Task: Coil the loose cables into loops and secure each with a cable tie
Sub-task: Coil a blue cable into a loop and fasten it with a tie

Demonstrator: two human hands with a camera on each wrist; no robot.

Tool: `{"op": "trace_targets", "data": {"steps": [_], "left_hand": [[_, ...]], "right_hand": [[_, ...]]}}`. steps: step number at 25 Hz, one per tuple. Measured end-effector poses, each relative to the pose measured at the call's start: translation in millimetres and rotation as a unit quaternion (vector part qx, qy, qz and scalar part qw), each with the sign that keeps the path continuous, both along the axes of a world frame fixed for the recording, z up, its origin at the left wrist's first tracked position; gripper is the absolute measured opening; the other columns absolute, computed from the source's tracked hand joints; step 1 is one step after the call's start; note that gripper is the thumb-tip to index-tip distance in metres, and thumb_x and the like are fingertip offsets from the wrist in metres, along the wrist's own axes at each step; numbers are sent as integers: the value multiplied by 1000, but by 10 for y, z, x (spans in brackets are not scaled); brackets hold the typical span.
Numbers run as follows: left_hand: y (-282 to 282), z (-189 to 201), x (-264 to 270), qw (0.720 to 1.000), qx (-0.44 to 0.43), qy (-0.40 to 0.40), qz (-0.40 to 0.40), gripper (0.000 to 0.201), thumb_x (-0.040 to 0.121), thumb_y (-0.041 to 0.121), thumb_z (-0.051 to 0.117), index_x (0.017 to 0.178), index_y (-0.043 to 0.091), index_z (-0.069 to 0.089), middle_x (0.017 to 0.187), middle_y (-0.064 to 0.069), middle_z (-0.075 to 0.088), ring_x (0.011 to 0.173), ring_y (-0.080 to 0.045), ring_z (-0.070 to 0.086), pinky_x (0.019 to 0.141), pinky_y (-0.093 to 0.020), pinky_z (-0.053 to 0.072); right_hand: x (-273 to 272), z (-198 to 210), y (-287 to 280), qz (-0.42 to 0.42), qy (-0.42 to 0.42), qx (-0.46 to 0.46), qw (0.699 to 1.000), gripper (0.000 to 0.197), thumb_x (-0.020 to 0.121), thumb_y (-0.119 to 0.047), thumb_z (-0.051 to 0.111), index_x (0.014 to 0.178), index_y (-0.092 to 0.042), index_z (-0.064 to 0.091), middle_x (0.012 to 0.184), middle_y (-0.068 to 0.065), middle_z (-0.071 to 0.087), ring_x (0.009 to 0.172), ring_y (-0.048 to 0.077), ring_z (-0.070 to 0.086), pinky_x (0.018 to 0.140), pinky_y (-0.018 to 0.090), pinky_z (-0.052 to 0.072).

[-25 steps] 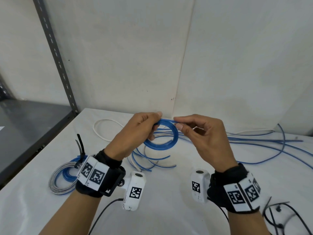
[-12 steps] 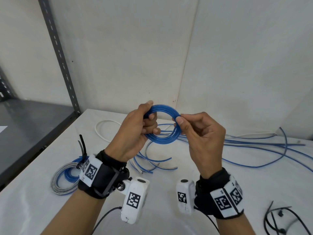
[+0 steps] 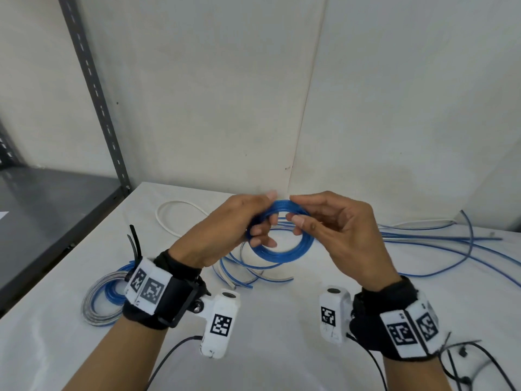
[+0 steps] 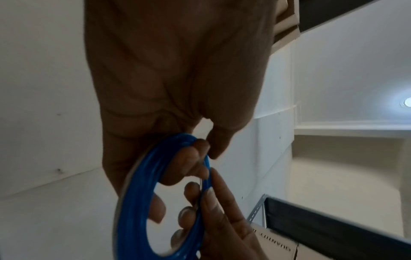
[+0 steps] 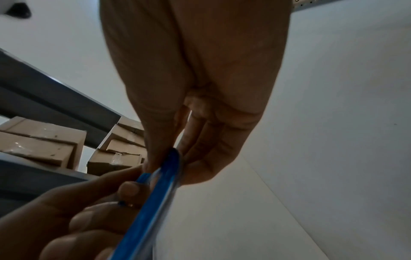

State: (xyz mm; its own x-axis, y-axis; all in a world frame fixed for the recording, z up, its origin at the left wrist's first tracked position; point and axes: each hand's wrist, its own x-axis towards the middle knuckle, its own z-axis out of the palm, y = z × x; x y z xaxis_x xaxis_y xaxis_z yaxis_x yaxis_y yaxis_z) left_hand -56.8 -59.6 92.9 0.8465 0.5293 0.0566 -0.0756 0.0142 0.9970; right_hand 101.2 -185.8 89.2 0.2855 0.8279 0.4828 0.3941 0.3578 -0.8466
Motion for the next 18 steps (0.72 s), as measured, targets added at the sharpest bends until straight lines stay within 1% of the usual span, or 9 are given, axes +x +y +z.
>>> {"op": "trace_targets", "data": {"steps": [2,4,5,6,9,11,13,16,18], "left_hand": [[-24,-44,-13,996,85,-4,-9,43,105,35,46,87,-1,61,59,-4,41,53,-18,43,82,-43,61],[-22,-83,-12,985,169,-13,25,41,101,36,53,91,-2,67,62,-7,58,58,-22,58,79,-44,62],[-19,-83,-9,978,203,-15,47,38,99,36,56,93,1,70,66,-8,66,61,-24,64,76,-41,61],[-14,-85,-12,974,218,-20,65,35,97,36,60,93,4,72,70,-9,71,65,-26,69,72,-37,60],[-1,-67,-32,976,204,-22,70,25,93,28,68,97,5,75,79,-12,76,71,-29,74,71,-34,61],[-15,-42,-52,981,187,-17,59,21,92,22,70,98,2,77,80,-14,76,69,-27,74,69,-31,61],[-14,-15,-85,983,171,-17,60,21,91,20,70,98,2,78,80,-16,76,68,-26,72,67,-31,61],[10,5,-122,987,150,-10,55,25,89,23,71,101,3,79,84,-16,77,72,-27,74,72,-37,63],[24,1,-134,986,157,-5,55,24,89,22,71,102,4,79,88,-14,78,77,-26,75,79,-39,63]], "right_hand": [[46,-1,-19,0,-36,-10,999,24,88,-9,74,108,-22,75,96,0,78,72,20,73,77,34,59],[78,-8,-23,0,-47,-13,999,24,90,-8,73,110,-22,74,98,0,78,73,20,72,77,33,59],[95,-14,-19,-1,-51,-14,999,24,91,-8,73,111,-21,74,98,-1,78,74,20,72,78,34,59],[106,-18,-23,-4,-56,-16,998,24,91,-8,73,111,-22,74,98,-1,78,74,20,72,78,34,59],[123,-16,-34,0,-68,-16,998,26,90,-10,73,110,-26,75,96,-2,77,72,20,71,78,34,59],[131,-7,-43,-10,-65,-13,998,29,87,-12,75,111,-29,74,97,-4,76,72,20,72,78,32,59],[120,7,-42,-36,-44,2,998,31,83,-15,79,110,-27,73,96,-3,76,71,21,74,77,33,60],[84,6,-26,-47,-40,18,998,20,78,-22,80,97,-20,75,82,5,77,70,22,74,77,38,60],[92,-7,-26,-39,-31,20,999,17,76,-20,81,92,-19,76,80,9,77,71,22,74,78,39,60]]}}
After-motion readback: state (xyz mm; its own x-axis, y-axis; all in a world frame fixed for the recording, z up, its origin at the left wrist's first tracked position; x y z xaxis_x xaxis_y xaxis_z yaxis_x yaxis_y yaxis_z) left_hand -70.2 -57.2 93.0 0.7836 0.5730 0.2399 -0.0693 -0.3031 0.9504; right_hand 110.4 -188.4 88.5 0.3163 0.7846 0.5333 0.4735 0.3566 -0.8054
